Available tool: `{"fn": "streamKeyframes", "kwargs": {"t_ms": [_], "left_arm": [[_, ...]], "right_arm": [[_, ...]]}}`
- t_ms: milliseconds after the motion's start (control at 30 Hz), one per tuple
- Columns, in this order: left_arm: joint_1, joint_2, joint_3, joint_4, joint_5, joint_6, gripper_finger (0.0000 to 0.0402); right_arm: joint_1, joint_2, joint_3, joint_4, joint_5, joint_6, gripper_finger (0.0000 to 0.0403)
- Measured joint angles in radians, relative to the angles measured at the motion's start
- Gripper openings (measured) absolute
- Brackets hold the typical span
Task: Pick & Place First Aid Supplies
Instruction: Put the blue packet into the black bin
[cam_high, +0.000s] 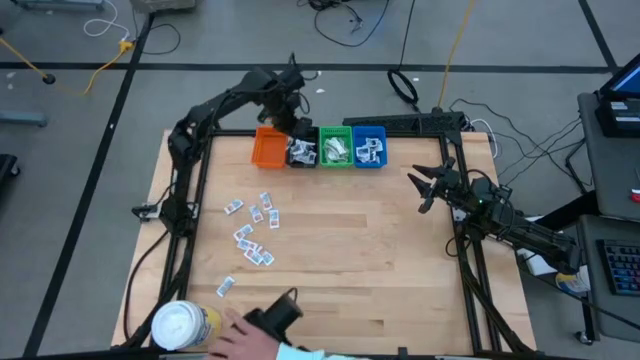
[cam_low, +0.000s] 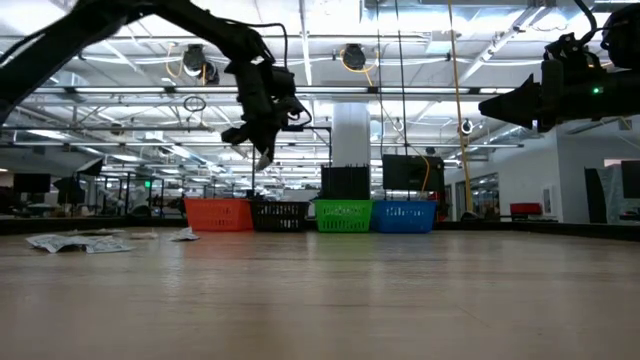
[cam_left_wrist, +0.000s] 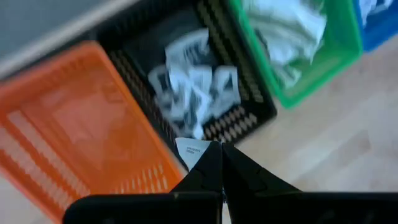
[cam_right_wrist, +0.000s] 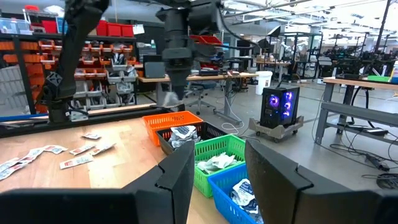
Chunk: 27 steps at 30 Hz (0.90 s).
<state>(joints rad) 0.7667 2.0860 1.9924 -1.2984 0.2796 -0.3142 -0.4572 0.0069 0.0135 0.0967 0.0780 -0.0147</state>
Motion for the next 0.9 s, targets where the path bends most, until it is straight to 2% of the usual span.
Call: {"fn": "streamKeyframes", "kwargs": {"t_ms": [167, 567, 733, 900], "left_arm": [[0.009, 0.089, 0.100, -0.006, -0.001, 0.018, 0.0001], [-0.015, 0.189, 0.106, 0.003, -0.019, 0.035, 0.0006], [-0.016, 0.187, 0.106, 0.033, -0.014, -0.003, 0.0033], [-0.016, 0.187, 0.106, 0.034, -0.010, -0.003, 0.0092]], "right_arm": [[0.000, 0.000, 0.000, 0.000, 0.000, 0.000, 0.0139], [0.000, 0.000, 0.000, 0.000, 0.000, 0.000, 0.0139], [0.000, 0.000, 0.000, 0.000, 0.000, 0.000, 0.0139], [0.000, 0.000, 0.000, 0.000, 0.000, 0.000, 0.0139]]}}
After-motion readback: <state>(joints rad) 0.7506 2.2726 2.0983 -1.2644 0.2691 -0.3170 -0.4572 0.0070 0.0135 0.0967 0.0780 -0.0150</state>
